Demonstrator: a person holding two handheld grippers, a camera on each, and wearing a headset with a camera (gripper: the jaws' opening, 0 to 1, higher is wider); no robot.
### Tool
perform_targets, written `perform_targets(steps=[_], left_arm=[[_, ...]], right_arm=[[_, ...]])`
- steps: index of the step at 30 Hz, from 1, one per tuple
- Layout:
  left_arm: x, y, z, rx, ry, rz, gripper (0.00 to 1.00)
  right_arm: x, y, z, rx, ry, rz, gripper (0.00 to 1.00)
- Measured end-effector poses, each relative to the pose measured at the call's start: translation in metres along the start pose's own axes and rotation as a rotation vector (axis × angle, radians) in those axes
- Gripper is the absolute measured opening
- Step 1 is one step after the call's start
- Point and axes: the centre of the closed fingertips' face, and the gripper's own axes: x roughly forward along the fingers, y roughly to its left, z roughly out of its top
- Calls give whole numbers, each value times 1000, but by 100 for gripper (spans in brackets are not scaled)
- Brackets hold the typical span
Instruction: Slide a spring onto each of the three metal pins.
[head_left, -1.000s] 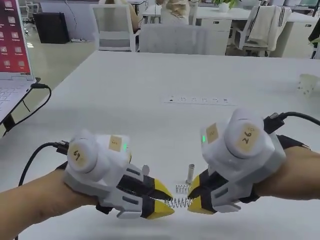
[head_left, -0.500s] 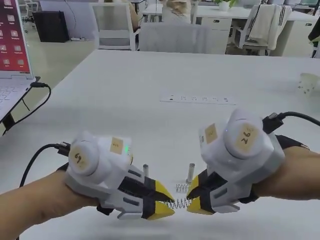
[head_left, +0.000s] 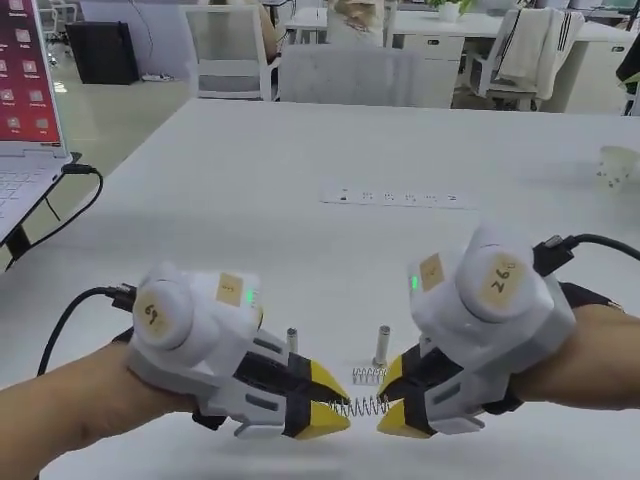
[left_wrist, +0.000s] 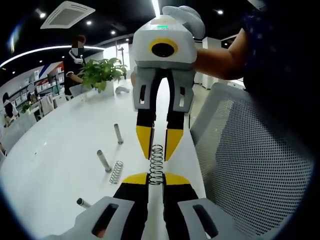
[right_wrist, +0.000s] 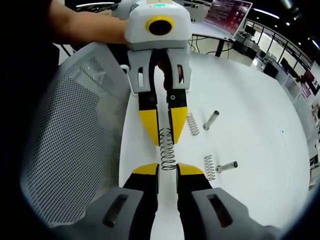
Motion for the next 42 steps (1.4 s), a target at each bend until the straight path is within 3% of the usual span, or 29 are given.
perform_targets(steps=[6, 13, 25, 42], left_arm=[[-1, -1, 4, -6, -21, -1, 2], [0, -2, 3, -5, -14, -5, 2], [1, -4, 3, 3, -7, -5, 2], [2, -4, 0, -1, 0, -6, 2]], right_arm=[[2, 0, -3, 28, -17, 3, 10], [1, 1, 3, 33, -36, 1, 9], [-10, 2, 23, 17, -81, -8, 9], [-4, 5, 41, -27, -88, 8, 9]])
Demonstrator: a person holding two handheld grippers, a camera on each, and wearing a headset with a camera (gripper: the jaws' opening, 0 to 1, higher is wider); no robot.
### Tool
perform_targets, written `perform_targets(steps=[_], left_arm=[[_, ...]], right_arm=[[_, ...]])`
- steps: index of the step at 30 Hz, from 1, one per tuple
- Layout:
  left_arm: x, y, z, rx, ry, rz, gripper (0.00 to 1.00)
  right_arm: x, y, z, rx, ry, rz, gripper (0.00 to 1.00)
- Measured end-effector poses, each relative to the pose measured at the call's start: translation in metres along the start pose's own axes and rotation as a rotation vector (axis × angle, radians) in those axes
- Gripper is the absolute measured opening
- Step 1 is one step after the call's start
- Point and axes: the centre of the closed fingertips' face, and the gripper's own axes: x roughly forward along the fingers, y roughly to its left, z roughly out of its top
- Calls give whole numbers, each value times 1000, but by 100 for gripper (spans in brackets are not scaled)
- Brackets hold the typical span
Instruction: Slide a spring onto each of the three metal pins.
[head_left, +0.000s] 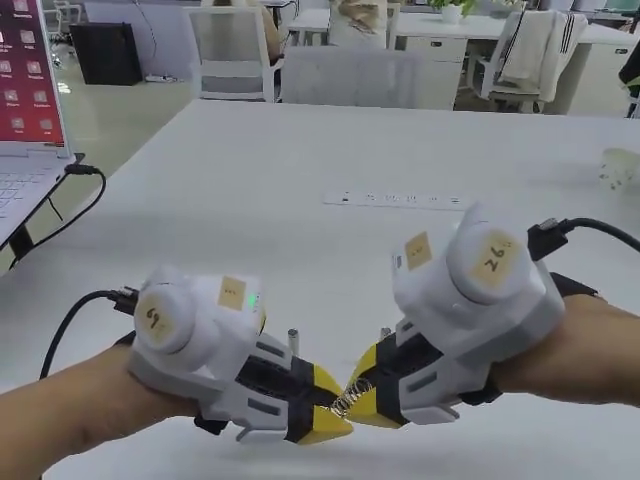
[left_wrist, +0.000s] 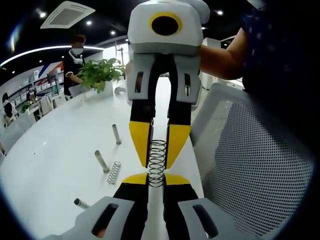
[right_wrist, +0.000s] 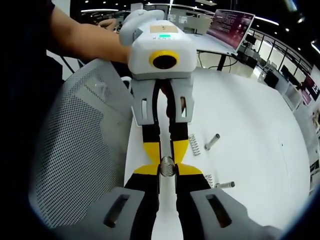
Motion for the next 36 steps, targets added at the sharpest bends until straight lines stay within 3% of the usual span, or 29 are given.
perform_targets(steps=[18, 22, 36], left_arm=[[1, 2, -1, -31, -7, 6, 3], [2, 3, -3, -41, 4, 10, 9], [-13, 6, -11, -105, 21, 22, 21]], right_arm=[[1, -1, 1, 7, 12, 1, 8], [-1, -3, 1, 12, 9, -6, 8], [-19, -15, -28, 60, 51, -40, 8]])
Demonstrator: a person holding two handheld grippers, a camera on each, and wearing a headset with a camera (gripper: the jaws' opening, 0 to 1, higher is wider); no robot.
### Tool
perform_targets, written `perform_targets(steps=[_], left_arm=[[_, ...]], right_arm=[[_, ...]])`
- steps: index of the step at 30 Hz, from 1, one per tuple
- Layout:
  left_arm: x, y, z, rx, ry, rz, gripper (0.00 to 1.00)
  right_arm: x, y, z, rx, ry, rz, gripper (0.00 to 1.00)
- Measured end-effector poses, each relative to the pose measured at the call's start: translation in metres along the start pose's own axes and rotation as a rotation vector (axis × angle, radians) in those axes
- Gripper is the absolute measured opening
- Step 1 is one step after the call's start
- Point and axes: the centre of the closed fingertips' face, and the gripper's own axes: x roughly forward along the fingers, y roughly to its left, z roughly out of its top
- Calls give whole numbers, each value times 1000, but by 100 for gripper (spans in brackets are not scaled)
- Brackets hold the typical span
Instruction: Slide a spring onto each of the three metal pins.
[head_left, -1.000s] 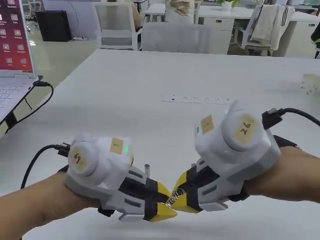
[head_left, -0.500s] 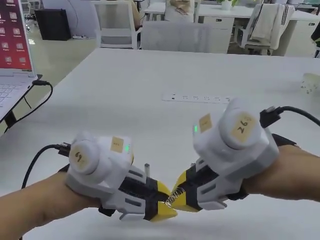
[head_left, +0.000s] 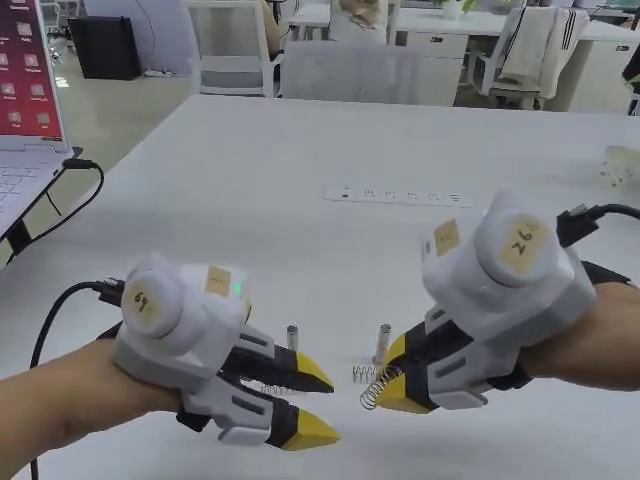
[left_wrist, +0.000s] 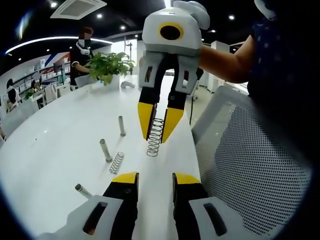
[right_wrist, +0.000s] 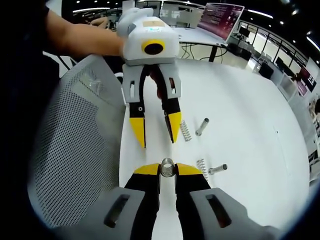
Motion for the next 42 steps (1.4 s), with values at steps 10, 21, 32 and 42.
perform_targets(steps=[10, 21, 32, 42], left_arm=[[-15, 1, -8, -37, 14, 22, 29], [-38, 11, -18, -95, -16, 106, 36], [-53, 22, -25, -157, -64, 197, 45], [-66, 26, -31, -219, -129, 273, 50]], right_arm=[[-12, -10, -14, 36, 8, -28, 9], [-24, -20, -29, 74, 18, -58, 9], [-33, -26, -37, 103, 21, -78, 9], [-43, -33, -45, 126, 27, -101, 9]])
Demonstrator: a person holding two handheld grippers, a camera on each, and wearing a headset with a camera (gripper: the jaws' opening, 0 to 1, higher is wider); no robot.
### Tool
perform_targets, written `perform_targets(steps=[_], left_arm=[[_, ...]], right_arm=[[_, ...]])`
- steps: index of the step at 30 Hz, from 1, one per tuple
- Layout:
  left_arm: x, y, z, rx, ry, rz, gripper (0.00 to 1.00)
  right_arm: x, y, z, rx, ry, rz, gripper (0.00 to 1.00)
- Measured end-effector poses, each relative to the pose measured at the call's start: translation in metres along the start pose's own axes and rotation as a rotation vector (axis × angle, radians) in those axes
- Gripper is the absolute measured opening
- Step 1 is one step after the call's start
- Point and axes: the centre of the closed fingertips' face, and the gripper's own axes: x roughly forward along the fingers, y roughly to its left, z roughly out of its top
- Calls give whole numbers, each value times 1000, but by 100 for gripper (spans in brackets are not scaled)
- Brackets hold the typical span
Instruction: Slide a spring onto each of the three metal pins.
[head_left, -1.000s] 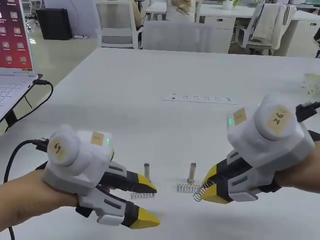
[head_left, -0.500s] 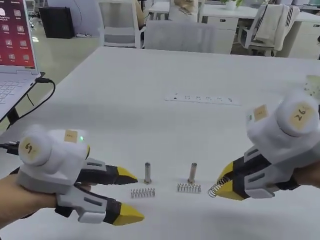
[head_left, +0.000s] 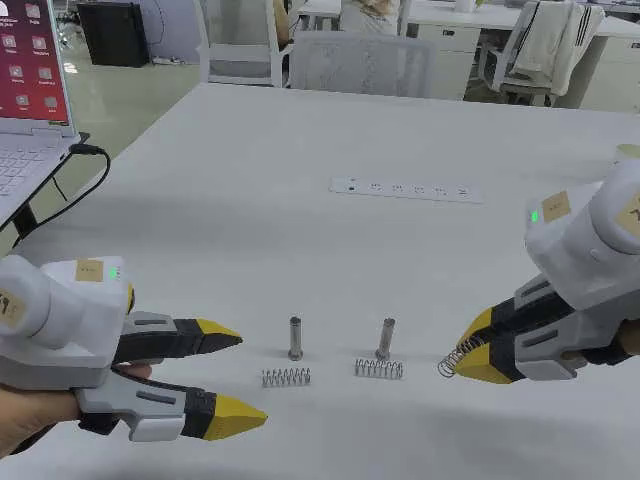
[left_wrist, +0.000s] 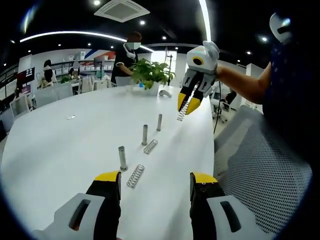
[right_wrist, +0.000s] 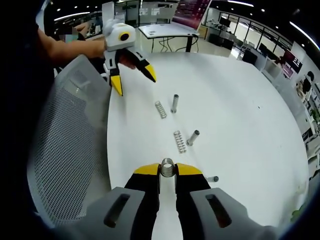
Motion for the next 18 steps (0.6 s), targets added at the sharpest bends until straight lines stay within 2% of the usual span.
perform_targets(steps=[7, 12, 18], left_arm=[[-2, -4, 1, -31, -44, 21, 53], [0, -6, 0, -37, -48, 19, 55], [2, -4, 3, -36, -50, 31, 57]], right_arm=[[-8, -4, -4, 10, 6, -13, 9], [-15, -11, -8, 15, 15, -26, 9], [-29, -30, -15, 33, 25, -63, 9]])
